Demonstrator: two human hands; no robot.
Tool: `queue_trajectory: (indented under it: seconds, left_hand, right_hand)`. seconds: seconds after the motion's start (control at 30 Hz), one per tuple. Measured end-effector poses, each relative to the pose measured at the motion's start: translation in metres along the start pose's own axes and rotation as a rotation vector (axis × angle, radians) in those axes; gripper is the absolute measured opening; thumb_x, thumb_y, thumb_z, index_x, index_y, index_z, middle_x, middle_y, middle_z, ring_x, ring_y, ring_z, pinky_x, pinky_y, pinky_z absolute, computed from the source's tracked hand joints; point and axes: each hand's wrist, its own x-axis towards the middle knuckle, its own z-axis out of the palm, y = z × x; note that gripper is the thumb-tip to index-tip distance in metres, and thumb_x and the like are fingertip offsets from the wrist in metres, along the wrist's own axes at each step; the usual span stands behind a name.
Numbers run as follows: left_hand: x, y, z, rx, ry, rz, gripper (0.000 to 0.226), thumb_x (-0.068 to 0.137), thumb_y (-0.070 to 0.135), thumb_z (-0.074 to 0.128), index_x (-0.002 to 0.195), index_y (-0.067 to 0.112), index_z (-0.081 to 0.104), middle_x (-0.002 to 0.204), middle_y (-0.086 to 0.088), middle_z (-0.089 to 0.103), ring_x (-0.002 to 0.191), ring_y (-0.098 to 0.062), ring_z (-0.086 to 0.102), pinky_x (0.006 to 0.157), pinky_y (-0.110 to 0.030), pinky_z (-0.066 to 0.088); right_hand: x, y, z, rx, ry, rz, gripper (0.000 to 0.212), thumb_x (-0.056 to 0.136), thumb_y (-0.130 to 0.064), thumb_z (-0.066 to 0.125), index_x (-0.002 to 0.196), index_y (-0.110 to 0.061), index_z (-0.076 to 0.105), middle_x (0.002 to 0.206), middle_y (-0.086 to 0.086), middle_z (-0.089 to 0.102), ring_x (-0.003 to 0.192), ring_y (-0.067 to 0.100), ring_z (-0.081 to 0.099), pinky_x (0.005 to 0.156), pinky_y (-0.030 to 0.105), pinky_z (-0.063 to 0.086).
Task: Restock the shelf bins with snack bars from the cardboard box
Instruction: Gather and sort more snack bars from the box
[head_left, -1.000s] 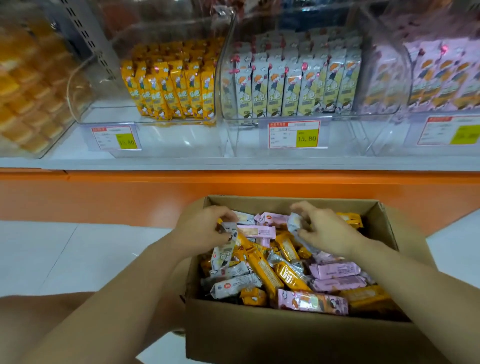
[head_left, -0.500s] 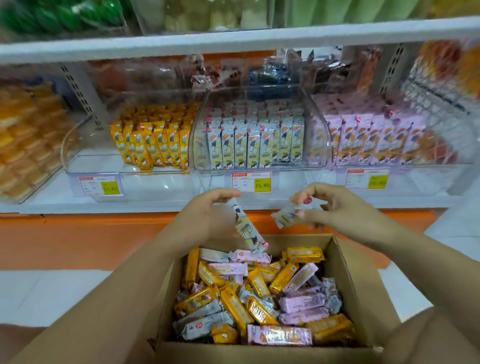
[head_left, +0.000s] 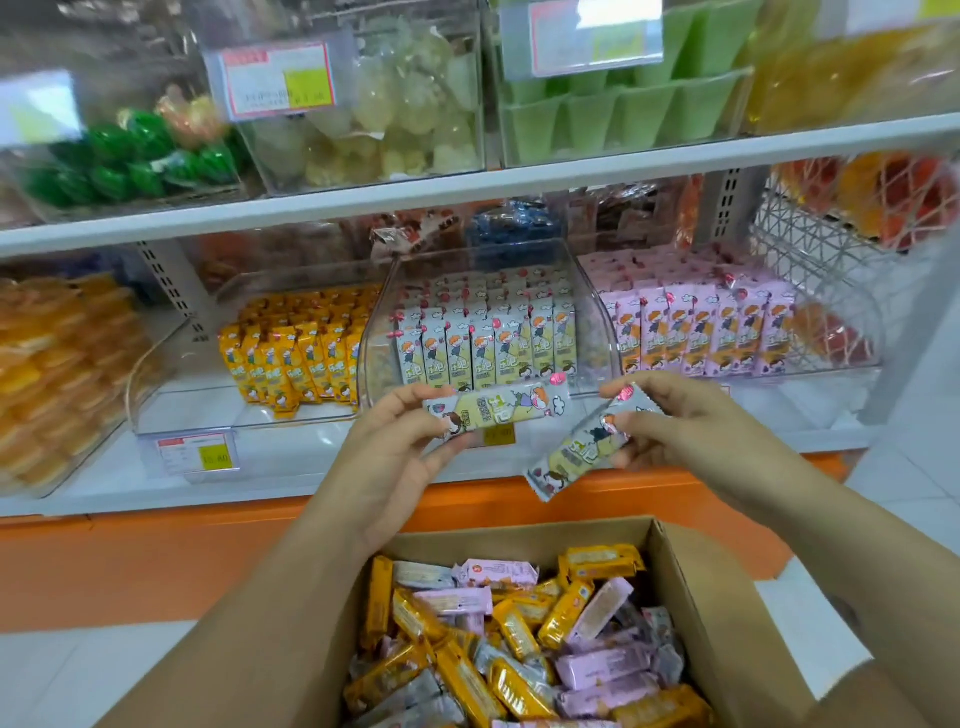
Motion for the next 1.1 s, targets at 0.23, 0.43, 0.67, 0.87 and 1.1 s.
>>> queue_trajectory:
  seconds: [0.23, 0.43, 0.67, 0.87, 1.1]
  left_hand:
    - [-0.003, -0.018, 0.017, 0.641, -0.233, 0.151, 0.051, 0.085, -0.01, 0.06, 0.113, 0.031, 0.049, 0.108, 0.003, 0.053, 0.088, -0.008, 0.067, 0.072, -0.025, 0.056]
    - [0.006, -0.013, 0.028, 1.107, -0.356, 0.338, 0.069, 0.087, 0.007, 0.063, 0.136, 0.048, 0.036, 0.122, 0.012, 0.043, 0.116, -0.007, 0.054, 0.093, -0.034, 0.053]
    - [0.026, 0.026, 0.068, 1.245, -0.244, 0.599, 0.032, 0.087, 0.022, 0.066, 0.114, 0.029, 0.05, 0.102, 0.019, 0.051, 0.097, -0.002, 0.057, 0.079, -0.021, 0.053]
    - [0.055, 0.034, 0.083, 1.465, -0.36, 0.63, 0.068, 0.088, 0.019, 0.063, 0.141, 0.041, 0.028, 0.128, 0.01, 0.043, 0.11, -0.004, 0.046, 0.09, -0.019, 0.037]
    - [0.09, 0.023, 0.079, 1.393, -0.394, 0.627, 0.039, 0.087, 0.026, 0.066, 0.124, 0.033, 0.055, 0.121, 0.013, 0.055, 0.104, 0.008, 0.043, 0.084, 0.001, 0.029]
  right_hand:
    - [0.004, -0.003, 0.0, 0.263, -0.11, -0.011, 0.029, 0.09, -0.007, 0.055, 0.116, -0.018, 0.061, 0.087, 0.002, 0.068, 0.069, 0.02, 0.063, 0.067, 0.025, 0.054]
    - [0.007, -0.012, 0.01, -0.098, 0.069, -0.193, 0.035, 0.08, -0.021, 0.071, 0.112, -0.027, 0.06, 0.108, -0.012, 0.063, 0.066, 0.011, 0.063, 0.064, 0.02, 0.055]
    - [0.022, -0.027, 0.007, -0.088, 0.212, -0.437, 0.02, 0.082, -0.01, 0.07, 0.096, -0.022, 0.062, 0.082, -0.012, 0.065, 0.05, -0.003, 0.055, 0.05, 0.007, 0.039]
    - [0.051, -0.034, 0.001, -0.342, 0.259, -0.516, 0.037, 0.081, -0.024, 0.072, 0.099, -0.045, 0.049, 0.096, -0.023, 0.06, 0.056, 0.0, 0.05, 0.057, 0.013, 0.045]
    - [0.084, -0.018, -0.005, -0.091, 0.199, -0.422, 0.048, 0.082, -0.016, 0.072, 0.114, -0.03, 0.04, 0.096, -0.008, 0.055, 0.057, 0.004, 0.046, 0.054, 0.019, 0.043]
